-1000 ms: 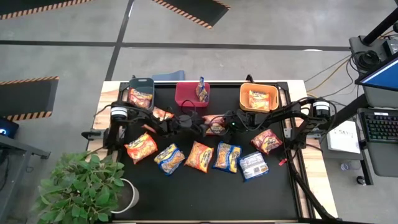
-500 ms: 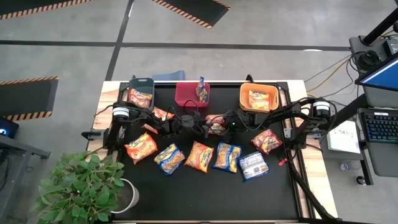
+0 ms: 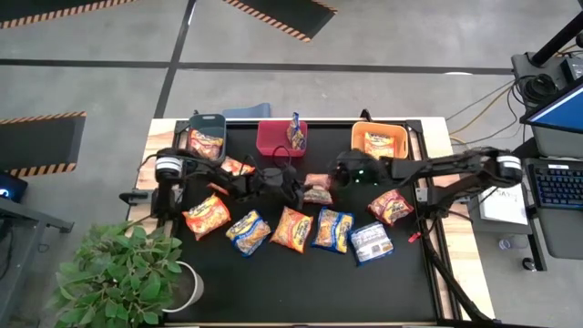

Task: Sort Maruchan noodles
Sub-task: Put the red noodle pack into the gray bin

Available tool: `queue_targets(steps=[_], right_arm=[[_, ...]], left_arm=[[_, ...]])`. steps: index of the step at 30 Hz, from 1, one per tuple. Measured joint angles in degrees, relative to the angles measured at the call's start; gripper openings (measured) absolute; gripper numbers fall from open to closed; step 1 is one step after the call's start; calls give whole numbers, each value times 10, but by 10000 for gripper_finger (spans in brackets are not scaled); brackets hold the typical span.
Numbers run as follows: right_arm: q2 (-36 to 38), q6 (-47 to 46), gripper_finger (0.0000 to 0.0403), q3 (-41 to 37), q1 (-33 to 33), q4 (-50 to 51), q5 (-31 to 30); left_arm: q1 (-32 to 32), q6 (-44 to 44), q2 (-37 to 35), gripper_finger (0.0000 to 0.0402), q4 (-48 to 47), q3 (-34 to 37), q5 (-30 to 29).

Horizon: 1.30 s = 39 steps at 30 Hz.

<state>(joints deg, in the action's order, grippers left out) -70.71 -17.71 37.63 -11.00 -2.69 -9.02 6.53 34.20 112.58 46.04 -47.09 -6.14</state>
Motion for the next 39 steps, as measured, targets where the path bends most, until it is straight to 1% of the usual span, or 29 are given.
queue_targets(steps=[2,5,8,12,16,20,26,28,32,34,36,39], right_arm=[[31,24,9,0,0,-5,-6],[80,59,9,0,0,-16,-37],[125,88,9,1,-2,-25,-47],[176,121,9,1,-7,-35,-46],[212,144,9,1,-13,-43,-50],[226,164,9,1,-14,-58,-51],[218,198,9,1,-15,-74,-56],[214,200,9,1,-18,-74,-62],[210,199,9,1,-30,-73,-63],[210,199,9,2,-37,-70,-62],[209,199,9,2,-42,-70,-62],[209,198,9,0,-48,-70,-62]], left_arm=[[-4,-30,-23,3,-14,0,1],[-9,-84,-67,3,-37,0,-2],[-8,-112,-110,2,-73,0,-12],[-6,-143,-165,2,-126,0,-49],[-6,-174,-215,2,-169,0,-92],[-2,-202,-260,2,-231,0,-165],[3,-243,-315,2,-325,0,-320],[3,-259,-338,1,-367,0,-378],[7,-280,-376,1,-459,0,-520],[14,-279,-393,1,-506,0,-569],[27,-272,-404,1,-547,0,-589],[57,-254,-410,1,-592,0,-588]])
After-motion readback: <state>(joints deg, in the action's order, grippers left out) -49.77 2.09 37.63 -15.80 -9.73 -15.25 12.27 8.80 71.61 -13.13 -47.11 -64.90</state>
